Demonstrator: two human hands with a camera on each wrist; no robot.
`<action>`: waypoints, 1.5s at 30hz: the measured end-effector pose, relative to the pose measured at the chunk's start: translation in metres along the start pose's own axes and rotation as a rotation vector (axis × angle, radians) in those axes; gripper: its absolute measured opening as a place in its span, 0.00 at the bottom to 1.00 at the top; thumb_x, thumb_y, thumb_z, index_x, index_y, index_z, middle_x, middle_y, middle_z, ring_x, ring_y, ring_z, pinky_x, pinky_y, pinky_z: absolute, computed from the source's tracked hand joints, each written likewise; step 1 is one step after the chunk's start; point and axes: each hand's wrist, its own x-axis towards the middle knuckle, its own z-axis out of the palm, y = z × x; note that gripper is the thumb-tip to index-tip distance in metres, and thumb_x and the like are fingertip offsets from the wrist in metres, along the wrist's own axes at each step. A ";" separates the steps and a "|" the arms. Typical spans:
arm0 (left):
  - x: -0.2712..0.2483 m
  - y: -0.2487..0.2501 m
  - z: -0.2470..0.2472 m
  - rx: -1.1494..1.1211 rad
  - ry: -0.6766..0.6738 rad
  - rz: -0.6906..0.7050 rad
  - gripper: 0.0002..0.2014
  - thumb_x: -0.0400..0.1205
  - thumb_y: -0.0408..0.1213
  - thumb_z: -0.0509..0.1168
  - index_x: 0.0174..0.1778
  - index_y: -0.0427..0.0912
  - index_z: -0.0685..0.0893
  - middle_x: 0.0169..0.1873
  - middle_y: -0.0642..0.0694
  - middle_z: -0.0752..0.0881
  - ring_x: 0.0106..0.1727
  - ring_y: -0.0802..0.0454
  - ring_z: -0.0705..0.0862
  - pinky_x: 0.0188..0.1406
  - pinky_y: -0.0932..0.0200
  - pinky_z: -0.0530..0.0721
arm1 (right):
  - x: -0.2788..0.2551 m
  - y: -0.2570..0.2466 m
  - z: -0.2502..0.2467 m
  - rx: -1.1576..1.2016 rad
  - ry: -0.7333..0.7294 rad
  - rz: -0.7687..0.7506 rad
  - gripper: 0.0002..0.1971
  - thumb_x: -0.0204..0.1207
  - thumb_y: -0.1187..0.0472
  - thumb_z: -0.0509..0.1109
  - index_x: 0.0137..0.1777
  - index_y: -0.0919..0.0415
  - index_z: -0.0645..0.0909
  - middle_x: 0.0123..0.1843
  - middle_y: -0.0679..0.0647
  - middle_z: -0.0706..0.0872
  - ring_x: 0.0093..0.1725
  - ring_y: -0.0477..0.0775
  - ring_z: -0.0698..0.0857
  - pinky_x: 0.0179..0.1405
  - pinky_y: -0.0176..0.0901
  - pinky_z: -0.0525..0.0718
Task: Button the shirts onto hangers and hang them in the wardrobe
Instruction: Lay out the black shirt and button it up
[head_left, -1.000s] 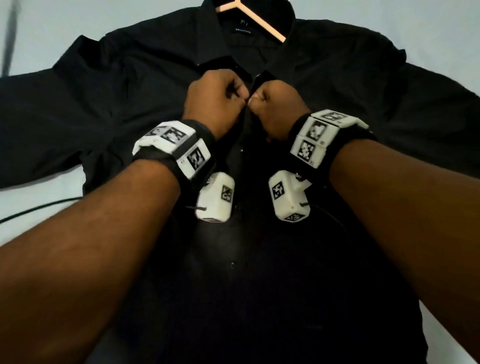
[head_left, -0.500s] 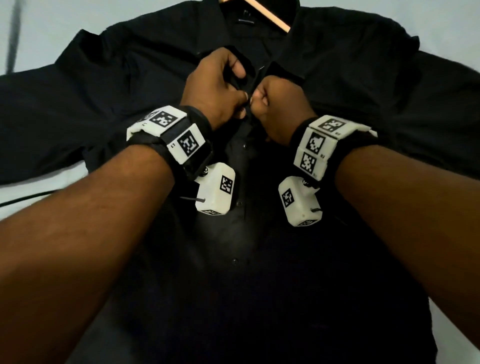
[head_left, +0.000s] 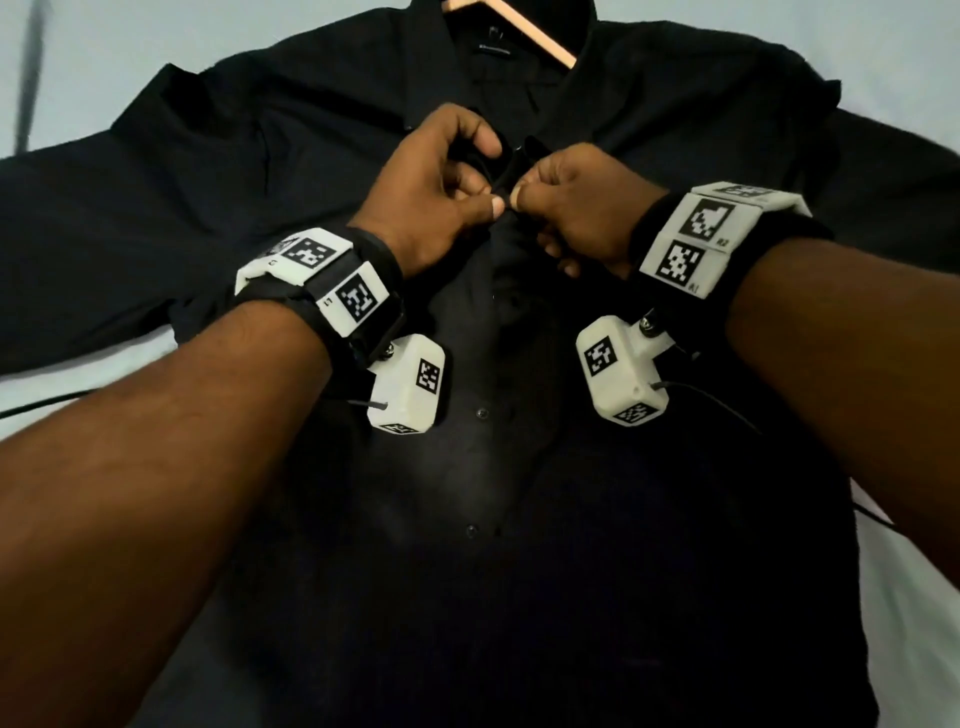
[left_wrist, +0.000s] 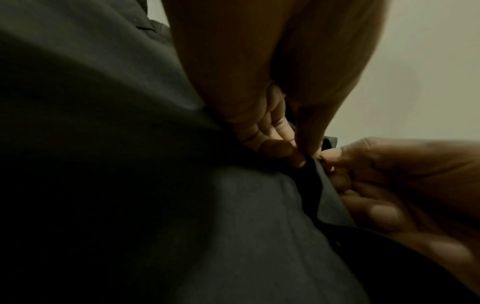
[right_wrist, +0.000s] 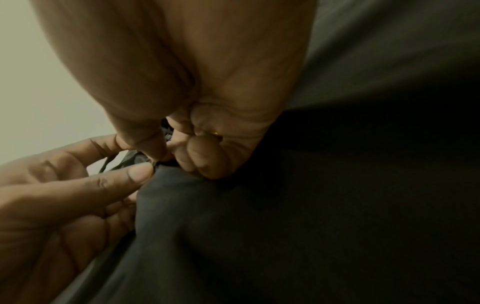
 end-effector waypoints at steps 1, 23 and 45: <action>0.000 0.000 -0.001 0.022 -0.017 0.003 0.19 0.78 0.22 0.72 0.53 0.46 0.73 0.31 0.48 0.80 0.29 0.59 0.79 0.34 0.61 0.80 | 0.000 0.000 0.001 -0.001 -0.005 0.004 0.08 0.83 0.63 0.63 0.45 0.66 0.80 0.24 0.59 0.74 0.17 0.54 0.72 0.14 0.39 0.73; -0.125 -0.010 0.039 0.439 0.275 -0.040 0.11 0.80 0.31 0.67 0.54 0.42 0.92 0.48 0.41 0.90 0.52 0.42 0.87 0.55 0.54 0.79 | -0.078 -0.007 0.051 -0.576 0.186 0.036 0.19 0.74 0.42 0.73 0.53 0.57 0.82 0.57 0.61 0.87 0.57 0.66 0.86 0.49 0.49 0.81; -0.096 -0.002 0.039 0.011 0.192 -0.289 0.11 0.83 0.29 0.70 0.38 0.49 0.84 0.25 0.50 0.85 0.26 0.57 0.79 0.29 0.62 0.79 | -0.084 0.015 0.072 0.074 0.362 0.099 0.08 0.71 0.58 0.72 0.32 0.59 0.83 0.31 0.54 0.89 0.36 0.58 0.90 0.44 0.62 0.90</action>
